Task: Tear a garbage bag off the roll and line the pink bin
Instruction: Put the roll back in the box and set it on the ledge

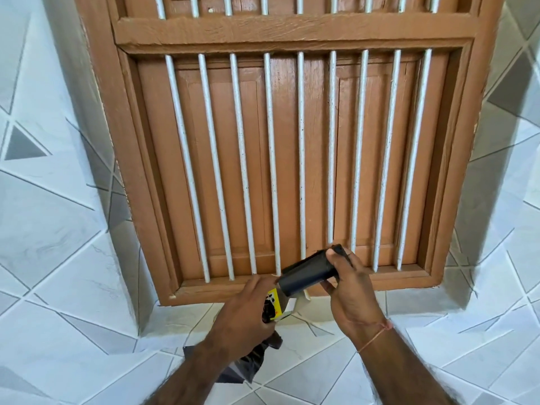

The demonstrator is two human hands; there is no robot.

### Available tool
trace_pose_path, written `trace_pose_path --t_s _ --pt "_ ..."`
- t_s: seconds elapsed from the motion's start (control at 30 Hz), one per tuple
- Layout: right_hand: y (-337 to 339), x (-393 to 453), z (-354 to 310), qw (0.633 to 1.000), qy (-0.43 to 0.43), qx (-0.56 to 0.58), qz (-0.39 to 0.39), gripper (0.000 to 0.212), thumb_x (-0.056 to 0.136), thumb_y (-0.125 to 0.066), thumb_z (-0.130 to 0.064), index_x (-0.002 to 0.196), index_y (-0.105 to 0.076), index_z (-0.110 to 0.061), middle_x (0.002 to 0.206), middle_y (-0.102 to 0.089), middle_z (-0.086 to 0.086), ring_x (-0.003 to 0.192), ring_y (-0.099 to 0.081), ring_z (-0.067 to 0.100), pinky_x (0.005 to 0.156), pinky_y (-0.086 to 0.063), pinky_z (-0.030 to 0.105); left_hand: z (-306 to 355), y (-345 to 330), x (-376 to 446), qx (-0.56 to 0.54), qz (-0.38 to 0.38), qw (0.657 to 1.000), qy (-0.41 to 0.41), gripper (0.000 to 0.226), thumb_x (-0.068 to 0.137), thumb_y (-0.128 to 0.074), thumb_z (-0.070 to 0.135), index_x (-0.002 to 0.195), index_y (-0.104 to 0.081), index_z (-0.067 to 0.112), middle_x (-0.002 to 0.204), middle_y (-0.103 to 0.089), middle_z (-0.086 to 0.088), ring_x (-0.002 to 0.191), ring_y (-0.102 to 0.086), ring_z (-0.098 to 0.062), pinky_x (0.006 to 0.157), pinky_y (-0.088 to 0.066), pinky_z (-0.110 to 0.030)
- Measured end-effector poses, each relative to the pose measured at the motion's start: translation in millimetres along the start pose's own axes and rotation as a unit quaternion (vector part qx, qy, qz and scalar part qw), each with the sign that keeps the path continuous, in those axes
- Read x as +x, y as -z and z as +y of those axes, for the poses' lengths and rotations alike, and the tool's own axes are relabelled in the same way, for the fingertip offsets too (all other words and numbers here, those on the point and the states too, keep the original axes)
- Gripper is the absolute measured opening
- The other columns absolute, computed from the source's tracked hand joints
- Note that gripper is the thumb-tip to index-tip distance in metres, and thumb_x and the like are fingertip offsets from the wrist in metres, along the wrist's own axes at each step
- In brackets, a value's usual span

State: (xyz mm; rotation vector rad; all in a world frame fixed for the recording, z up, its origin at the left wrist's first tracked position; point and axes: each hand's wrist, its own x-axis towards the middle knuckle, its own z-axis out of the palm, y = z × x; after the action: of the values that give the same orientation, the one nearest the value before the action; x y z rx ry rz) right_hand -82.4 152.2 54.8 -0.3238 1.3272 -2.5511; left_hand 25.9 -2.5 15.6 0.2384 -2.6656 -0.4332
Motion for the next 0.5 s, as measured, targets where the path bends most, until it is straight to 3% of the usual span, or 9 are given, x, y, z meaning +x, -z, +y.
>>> trace_pose_path --t_s 0.23,0.5 --pt "-9.7 -12.6 7.2 0.995 0.042 -0.092 -0.025 0.013 0.092 -0.057 -0.019 0.103 -0.061 -0.023 0.102 -0.062 0.005 0.099 -0.057 0.017 0.087 -0.050 0.032 -3.9 2.4 -9.7 -0.021 0.032 0.999 0.027 0.076 0.075 -0.073 0.036 0.137 -0.030 0.036 0.130 -0.042 0.017 0.111 -0.053 -0.009 0.090 -0.050 -0.023" --pt "10.9 -20.8 5.7 0.951 0.101 -0.286 -0.065 0.025 0.094 -0.053 -0.030 0.115 -0.058 -0.019 0.107 -0.062 0.009 0.104 -0.056 0.020 0.070 -0.046 0.017 -4.3 13.7 -14.1 -0.030 0.050 0.998 0.021 0.073 0.074 -0.075 0.035 0.130 -0.030 0.042 0.124 -0.041 0.018 0.103 -0.054 -0.006 0.085 -0.054 -0.024"
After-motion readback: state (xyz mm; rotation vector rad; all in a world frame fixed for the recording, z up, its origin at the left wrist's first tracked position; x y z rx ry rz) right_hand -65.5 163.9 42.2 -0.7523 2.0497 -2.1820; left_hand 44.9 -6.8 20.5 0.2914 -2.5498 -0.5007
